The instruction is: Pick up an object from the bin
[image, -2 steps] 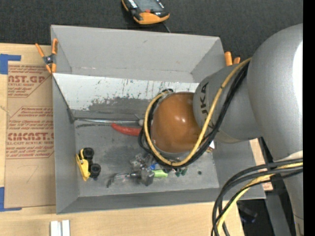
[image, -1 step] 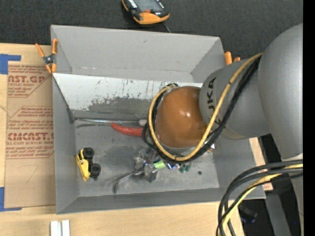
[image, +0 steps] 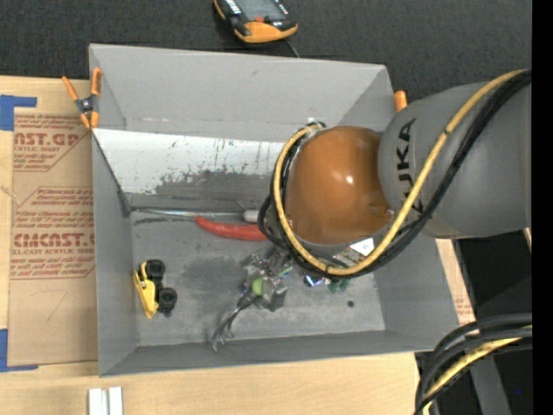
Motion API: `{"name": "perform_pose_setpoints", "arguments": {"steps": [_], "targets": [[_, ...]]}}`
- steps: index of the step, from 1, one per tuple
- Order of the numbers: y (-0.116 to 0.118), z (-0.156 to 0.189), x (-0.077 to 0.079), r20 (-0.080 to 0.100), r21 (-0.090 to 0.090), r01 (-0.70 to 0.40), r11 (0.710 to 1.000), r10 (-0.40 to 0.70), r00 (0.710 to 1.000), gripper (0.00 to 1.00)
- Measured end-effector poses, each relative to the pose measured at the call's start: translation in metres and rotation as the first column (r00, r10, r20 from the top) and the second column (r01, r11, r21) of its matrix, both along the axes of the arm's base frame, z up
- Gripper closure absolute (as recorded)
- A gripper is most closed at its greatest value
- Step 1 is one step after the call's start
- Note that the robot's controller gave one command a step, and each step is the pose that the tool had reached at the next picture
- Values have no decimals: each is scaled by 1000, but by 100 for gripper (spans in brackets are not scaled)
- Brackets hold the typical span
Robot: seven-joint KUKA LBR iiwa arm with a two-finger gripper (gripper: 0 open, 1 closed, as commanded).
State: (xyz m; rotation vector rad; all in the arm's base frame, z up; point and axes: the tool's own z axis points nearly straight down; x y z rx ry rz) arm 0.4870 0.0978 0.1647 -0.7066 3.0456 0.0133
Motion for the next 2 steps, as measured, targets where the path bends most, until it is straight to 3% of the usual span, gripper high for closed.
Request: {"name": "perform_pose_setpoints", "arguments": {"steps": [1,2], "targets": [[-13,80,15,-9,-1,-5,1000,5,1000,100],[-6,104,9,1,-1,-7,1000,7,1000,100]]}}
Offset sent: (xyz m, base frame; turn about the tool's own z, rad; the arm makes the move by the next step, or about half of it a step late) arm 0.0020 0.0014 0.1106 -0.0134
